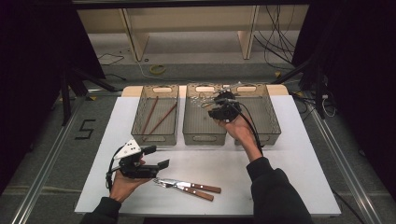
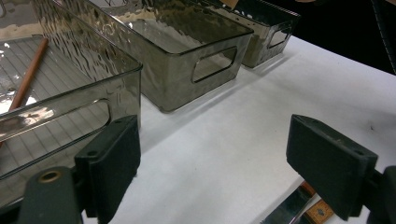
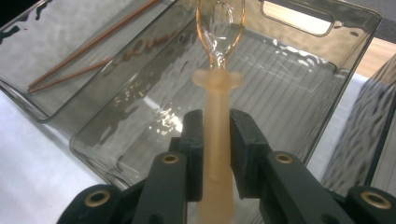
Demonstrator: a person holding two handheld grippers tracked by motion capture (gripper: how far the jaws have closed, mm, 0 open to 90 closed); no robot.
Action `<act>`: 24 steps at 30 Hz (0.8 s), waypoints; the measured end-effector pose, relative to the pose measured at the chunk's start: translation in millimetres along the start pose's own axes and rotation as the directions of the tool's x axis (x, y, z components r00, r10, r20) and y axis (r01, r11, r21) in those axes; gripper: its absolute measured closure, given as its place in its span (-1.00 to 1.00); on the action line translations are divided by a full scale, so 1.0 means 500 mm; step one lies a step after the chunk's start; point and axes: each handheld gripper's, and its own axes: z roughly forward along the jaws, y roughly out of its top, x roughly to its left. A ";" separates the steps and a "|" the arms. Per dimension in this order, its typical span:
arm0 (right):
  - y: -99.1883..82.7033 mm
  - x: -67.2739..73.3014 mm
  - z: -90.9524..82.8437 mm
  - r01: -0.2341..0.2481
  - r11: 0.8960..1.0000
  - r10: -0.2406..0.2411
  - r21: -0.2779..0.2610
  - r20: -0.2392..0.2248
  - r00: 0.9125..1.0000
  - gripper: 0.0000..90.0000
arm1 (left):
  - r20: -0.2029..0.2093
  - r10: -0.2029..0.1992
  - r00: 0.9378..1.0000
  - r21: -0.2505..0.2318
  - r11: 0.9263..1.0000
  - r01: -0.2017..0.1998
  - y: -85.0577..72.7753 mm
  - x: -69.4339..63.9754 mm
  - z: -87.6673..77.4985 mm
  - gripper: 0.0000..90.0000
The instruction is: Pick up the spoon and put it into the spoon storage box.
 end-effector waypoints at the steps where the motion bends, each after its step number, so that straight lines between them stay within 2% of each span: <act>1: 0.000 0.001 0.003 -0.001 1.000 0.001 0.003 0.005 1.000 0.71 | 0.000 -0.001 1.000 -0.002 1.000 0.001 0.000 0.000 0.000 -0.62; 15: -0.001 -0.003 0.035 -0.028 0.999 0.028 0.025 0.005 1.000 0.70 | -0.001 0.000 1.000 -0.003 1.000 0.000 0.000 0.000 -0.001 -0.62; 18: -0.003 -0.005 0.041 -0.029 0.999 0.029 0.039 -0.011 1.000 0.67 | 0.000 -0.001 1.000 -0.003 1.000 0.001 0.000 0.001 -0.001 -0.62; 21: -0.005 -0.006 0.039 -0.034 0.999 0.035 0.033 -0.031 0.999 0.41 | 0.001 -0.001 1.000 -0.003 1.000 0.001 0.000 0.000 -0.001 -0.62; 24: -0.004 -0.006 0.031 -0.027 0.999 0.028 0.019 -0.046 0.999 0.24 | 0.000 0.001 1.000 -0.002 1.000 -0.001 0.000 0.001 -0.002 -0.62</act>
